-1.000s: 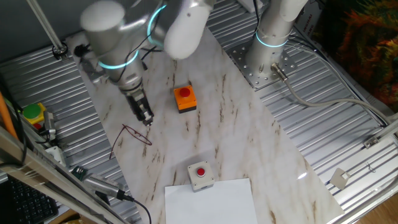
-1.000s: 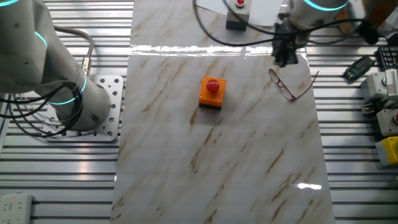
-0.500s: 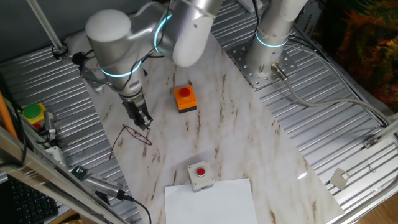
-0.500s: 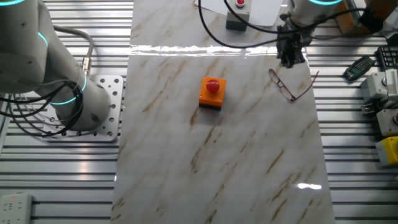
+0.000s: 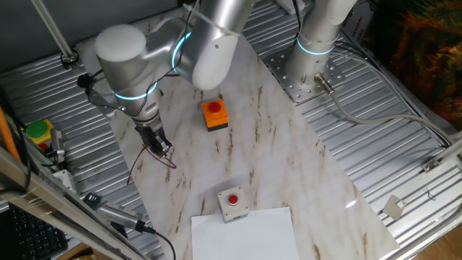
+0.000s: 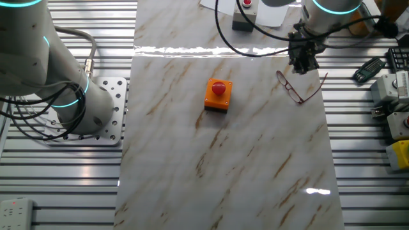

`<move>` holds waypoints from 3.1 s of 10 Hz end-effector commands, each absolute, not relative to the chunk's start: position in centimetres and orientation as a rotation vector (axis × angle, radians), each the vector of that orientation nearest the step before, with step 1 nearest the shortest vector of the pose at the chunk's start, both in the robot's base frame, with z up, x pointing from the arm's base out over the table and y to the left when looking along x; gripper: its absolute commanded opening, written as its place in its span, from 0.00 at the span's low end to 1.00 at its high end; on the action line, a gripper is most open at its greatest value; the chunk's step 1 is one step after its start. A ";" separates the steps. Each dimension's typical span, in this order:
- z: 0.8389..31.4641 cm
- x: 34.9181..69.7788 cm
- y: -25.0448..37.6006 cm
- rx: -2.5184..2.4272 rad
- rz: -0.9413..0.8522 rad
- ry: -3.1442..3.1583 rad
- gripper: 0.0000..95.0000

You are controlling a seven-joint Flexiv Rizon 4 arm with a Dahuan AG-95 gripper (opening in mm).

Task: Unfold the leg of the glasses (with one hand)

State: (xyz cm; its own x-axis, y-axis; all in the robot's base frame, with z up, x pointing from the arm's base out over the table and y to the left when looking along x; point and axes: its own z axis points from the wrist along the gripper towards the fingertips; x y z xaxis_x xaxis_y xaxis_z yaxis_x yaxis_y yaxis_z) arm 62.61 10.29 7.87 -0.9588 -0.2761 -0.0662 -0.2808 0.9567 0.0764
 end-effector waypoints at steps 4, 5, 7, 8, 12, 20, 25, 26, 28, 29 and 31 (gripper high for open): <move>7.0 63.3 9.8 -0.467 0.139 3.029 0.20; 6.8 63.3 9.8 -0.470 0.139 3.026 0.20; 6.1 63.4 9.6 -0.477 0.143 3.010 0.20; 5.8 63.5 9.5 -0.482 0.141 3.003 0.20; 4.9 63.5 9.3 -0.486 0.145 2.991 0.20; 3.7 63.6 8.6 -0.487 0.140 2.976 0.20; 3.2 63.7 8.5 -0.482 0.136 2.968 0.20; 3.1 63.7 8.4 -0.480 0.135 2.964 0.20; 3.0 63.7 8.4 -0.478 0.135 2.960 0.20; 3.0 63.7 8.4 -0.475 0.135 2.959 0.20; 2.9 63.7 8.4 -0.472 0.136 2.959 0.20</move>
State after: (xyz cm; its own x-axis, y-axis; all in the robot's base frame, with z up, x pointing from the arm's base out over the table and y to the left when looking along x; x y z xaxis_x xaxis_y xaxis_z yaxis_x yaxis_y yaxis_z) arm 63.59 8.37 2.87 -0.9407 -0.3024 -0.1540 -0.3153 0.9466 0.0668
